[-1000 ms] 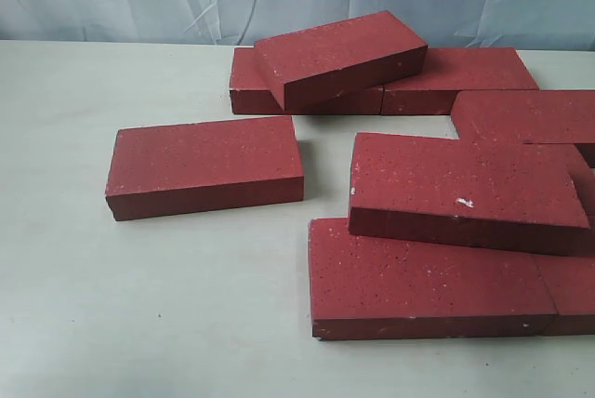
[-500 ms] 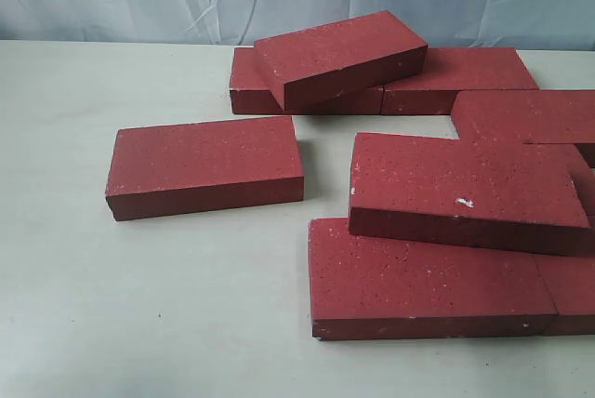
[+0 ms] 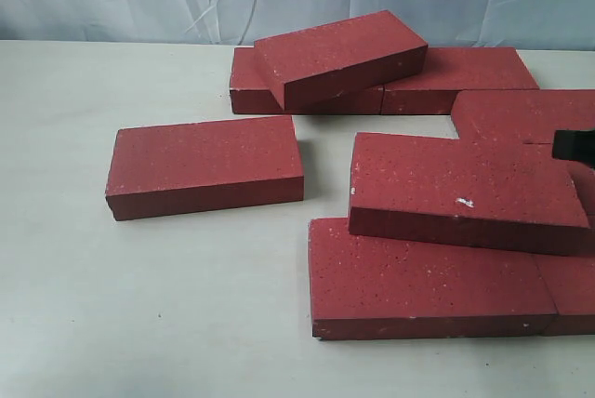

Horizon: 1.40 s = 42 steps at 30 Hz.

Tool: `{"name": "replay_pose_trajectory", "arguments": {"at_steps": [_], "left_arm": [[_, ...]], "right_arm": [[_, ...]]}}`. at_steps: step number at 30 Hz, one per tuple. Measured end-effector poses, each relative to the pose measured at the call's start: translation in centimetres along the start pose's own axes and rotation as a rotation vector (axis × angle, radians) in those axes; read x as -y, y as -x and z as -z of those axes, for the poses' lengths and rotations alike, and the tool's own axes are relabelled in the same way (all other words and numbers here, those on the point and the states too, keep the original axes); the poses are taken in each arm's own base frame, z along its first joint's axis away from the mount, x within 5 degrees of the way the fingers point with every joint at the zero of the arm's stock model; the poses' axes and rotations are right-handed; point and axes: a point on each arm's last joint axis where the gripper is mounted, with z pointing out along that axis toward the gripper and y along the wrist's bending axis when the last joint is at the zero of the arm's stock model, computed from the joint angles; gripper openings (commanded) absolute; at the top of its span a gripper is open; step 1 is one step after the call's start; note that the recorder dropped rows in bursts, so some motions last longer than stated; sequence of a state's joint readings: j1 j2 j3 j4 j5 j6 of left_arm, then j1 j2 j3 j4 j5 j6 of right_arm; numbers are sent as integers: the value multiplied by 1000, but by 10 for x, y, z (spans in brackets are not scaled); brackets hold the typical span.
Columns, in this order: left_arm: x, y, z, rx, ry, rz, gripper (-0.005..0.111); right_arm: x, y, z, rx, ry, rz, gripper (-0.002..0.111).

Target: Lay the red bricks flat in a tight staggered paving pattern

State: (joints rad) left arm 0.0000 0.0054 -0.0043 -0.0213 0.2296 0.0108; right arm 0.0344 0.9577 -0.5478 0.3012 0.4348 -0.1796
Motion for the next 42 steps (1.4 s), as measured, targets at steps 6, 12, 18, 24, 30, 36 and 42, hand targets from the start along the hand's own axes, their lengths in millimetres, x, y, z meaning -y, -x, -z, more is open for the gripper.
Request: {"name": "replay_pose_trajectory", "arguments": {"at_steps": [6,12,18,24,30,36,42], "left_arm": [[0,0,0,0,0,0,0],[0,0,0,0,0,0,0],[0,0,0,0,0,0,0],[0,0,0,0,0,0,0],[0,0,0,0,0,0,0],[0,0,0,0,0,0,0],[0,0,0,0,0,0,0]], "right_arm": [[3,-4,-20,-80,-5,-24,-1],[4,-3,-26,-85,-12,-31,-1],[15,10,-45,-106,-50,-66,-1],[29,53,-61,-152,-79,-59,-1],[42,71,-101,-307,-136,-24,-1],[54,77,-124,-442,-211,13,-1],[65,67,-130,-549,-299,43,-1]]}}
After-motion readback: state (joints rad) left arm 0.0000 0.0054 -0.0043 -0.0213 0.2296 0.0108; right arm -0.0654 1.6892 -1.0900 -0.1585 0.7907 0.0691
